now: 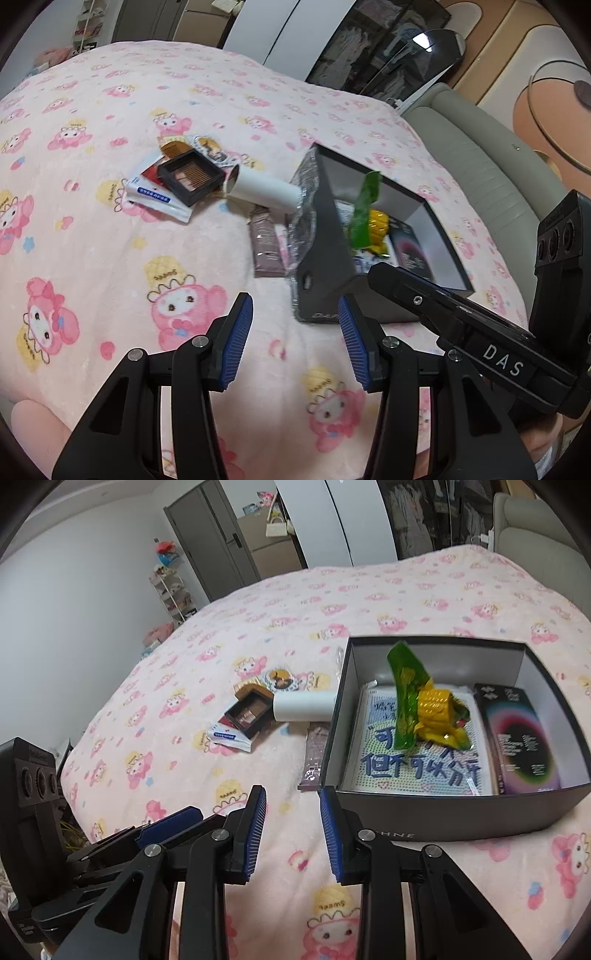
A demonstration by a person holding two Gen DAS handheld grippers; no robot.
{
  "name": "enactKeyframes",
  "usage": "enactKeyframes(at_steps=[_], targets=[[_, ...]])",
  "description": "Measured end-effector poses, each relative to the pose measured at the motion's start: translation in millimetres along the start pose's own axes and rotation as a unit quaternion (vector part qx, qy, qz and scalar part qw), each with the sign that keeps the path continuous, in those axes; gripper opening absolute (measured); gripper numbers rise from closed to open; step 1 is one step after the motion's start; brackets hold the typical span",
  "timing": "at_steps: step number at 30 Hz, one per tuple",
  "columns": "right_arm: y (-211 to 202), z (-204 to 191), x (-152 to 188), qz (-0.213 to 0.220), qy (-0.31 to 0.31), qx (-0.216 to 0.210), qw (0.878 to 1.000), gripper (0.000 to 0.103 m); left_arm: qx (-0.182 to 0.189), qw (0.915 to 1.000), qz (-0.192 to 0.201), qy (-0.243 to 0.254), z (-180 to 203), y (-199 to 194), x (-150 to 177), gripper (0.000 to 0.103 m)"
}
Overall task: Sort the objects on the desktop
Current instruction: 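Move both grippers toward the white cylindrical roll beside the box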
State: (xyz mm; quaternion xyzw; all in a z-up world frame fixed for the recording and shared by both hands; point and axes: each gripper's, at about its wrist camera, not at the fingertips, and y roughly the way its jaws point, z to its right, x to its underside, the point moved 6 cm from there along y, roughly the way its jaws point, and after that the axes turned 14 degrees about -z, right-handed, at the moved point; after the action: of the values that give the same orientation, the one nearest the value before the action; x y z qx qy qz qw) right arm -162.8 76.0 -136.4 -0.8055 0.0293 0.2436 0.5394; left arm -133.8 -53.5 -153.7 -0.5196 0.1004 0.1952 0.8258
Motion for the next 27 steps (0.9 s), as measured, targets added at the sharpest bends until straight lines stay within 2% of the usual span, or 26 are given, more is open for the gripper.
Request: enactKeyframes(at_steps=[4,7,9,11,14,21,27], targets=[[21.5,5.2,-3.4,-0.016,0.007,0.009,1.000,0.027,0.007,0.9998,-0.011,-0.012,-13.6,18.3,-3.6,0.048],[23.1,0.9,-4.9,-0.003,0.002,0.018,1.000,0.027,0.011,0.9996,-0.017,-0.020,-23.7,30.4,-7.5,0.048],[23.9,-2.0,-5.9,0.006,-0.001,0.024,1.000,0.032,0.010,0.9996,-0.019,-0.019,-27.9,36.2,-9.8,0.048],[22.9,-6.0,-3.8,0.011,-0.005,0.032,0.999,0.034,0.010,0.9996,-0.016,-0.018,-30.9,37.8,-10.3,0.048],[22.4,-15.7,2.4,0.005,-0.016,0.006,1.000,0.034,0.023,0.9993,-0.012,-0.028,-37.9,35.0,-10.0,0.048],[36.4,-32.8,2.0,0.000,-0.025,0.010,1.000,0.034,0.037,0.9977,-0.002,-0.057,-64.0,25.3,-12.9,0.048],[47.5,-52.5,-16.0,0.016,-0.036,0.005,0.999,0.034,-0.002,0.9988,-0.002,-0.050,-80.0,26.6,-43.2,0.048]])
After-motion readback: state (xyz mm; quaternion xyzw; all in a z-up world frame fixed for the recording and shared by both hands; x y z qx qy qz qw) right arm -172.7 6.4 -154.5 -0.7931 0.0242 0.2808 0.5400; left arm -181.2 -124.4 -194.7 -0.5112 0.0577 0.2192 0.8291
